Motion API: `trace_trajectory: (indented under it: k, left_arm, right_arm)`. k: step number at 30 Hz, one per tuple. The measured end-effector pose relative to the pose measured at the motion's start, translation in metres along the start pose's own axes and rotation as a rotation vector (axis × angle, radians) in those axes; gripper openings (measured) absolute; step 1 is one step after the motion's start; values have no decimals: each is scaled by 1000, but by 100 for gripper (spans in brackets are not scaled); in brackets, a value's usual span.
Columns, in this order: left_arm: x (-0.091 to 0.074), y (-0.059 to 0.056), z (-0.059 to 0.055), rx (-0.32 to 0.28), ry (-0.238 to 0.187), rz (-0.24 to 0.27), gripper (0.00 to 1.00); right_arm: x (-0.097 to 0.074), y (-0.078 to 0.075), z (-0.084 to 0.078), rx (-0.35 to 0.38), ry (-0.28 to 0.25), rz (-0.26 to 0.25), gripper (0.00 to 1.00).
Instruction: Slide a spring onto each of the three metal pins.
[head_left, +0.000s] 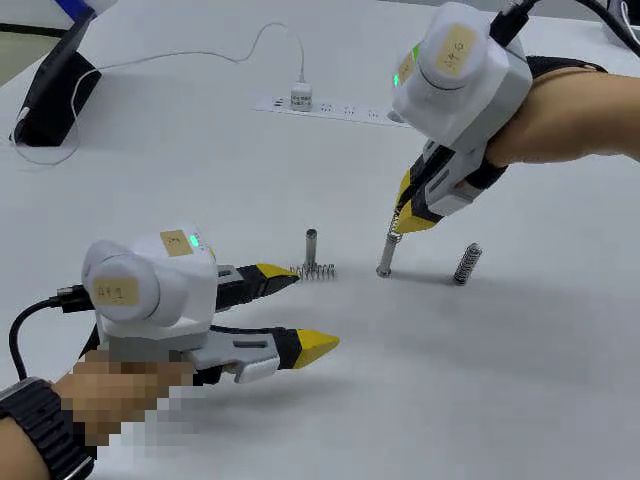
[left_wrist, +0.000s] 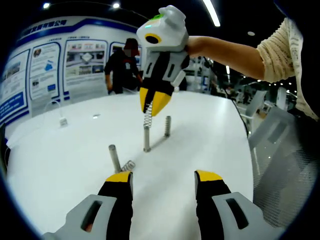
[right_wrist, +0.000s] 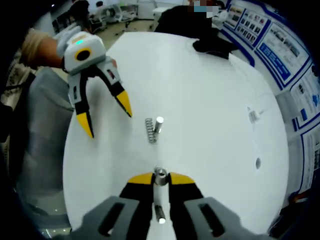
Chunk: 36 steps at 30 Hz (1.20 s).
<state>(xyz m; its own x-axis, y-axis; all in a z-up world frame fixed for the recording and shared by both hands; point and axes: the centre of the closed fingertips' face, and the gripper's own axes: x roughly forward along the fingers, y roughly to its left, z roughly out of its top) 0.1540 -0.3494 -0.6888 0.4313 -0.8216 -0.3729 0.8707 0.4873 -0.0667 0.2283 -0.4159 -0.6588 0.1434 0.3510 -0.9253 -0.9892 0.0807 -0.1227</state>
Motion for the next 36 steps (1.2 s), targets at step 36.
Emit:
trace_trajectory:
  k: [36]
  left_arm:
    - [-2,0,-2,-14,3,12,48]
  right_arm:
    - [41,7,-17,43,69,59,12]
